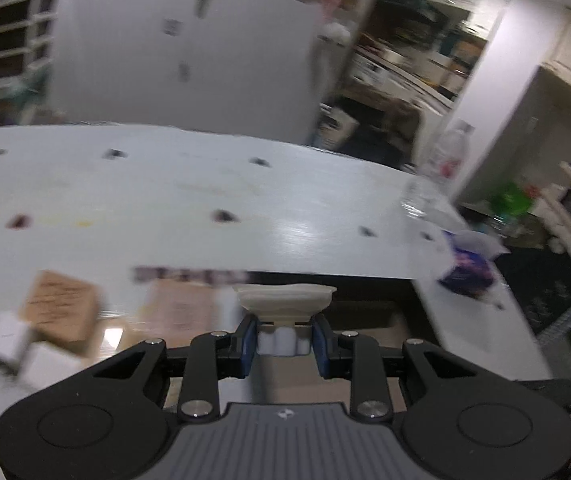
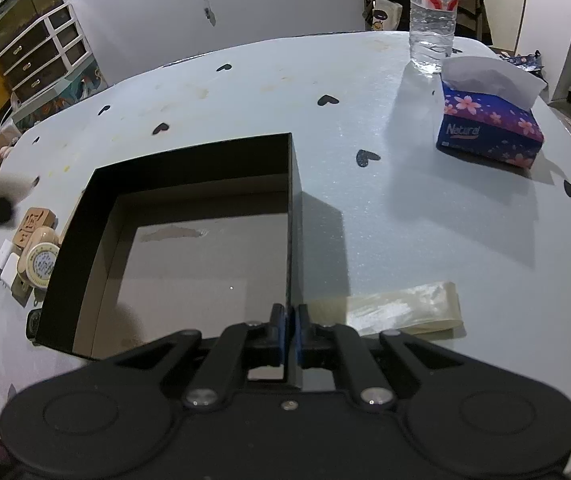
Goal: Organize rigid objects
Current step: 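Carry the hook with the left gripper into the black box and release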
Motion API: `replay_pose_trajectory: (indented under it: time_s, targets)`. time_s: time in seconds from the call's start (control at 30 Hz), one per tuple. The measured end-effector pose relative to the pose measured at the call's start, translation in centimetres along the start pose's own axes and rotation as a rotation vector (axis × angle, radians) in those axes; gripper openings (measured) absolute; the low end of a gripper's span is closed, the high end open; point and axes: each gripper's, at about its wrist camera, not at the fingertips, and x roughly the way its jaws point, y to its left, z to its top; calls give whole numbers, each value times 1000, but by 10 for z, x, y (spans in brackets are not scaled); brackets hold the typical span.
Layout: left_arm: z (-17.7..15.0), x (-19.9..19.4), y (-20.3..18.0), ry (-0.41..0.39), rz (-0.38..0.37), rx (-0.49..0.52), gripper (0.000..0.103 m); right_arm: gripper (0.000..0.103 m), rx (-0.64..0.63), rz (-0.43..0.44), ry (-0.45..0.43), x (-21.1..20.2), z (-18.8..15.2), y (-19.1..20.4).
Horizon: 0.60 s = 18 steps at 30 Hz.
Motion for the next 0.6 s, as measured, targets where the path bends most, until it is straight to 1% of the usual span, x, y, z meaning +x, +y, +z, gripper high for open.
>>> replay_pose_trajectory:
  time_s: [0.07, 0.13, 0.3, 0.37, 0.47, 0.6]
  targets:
    - [5, 21, -14, 46, -54, -9, 31, 5, 3, -2, 0, 0, 0, 0]
    - [6, 43, -26, 91, -90, -22, 31, 5, 3, -5, 0, 0, 0, 1]
    - [3, 97, -49, 213, -155, -100, 31, 5, -14, -18, 3, 0, 1, 4]
    - [2, 116, -55, 247, -158, -116, 31, 5, -7, -18, 4, 0, 1, 4]
    - [2, 138, -62, 280, -159, -115, 31, 5, 7, -19, 4, 0, 1, 3]
    - [3, 157, -59, 286, -167, -149, 31, 5, 21, -22, 4, 1, 1, 2]
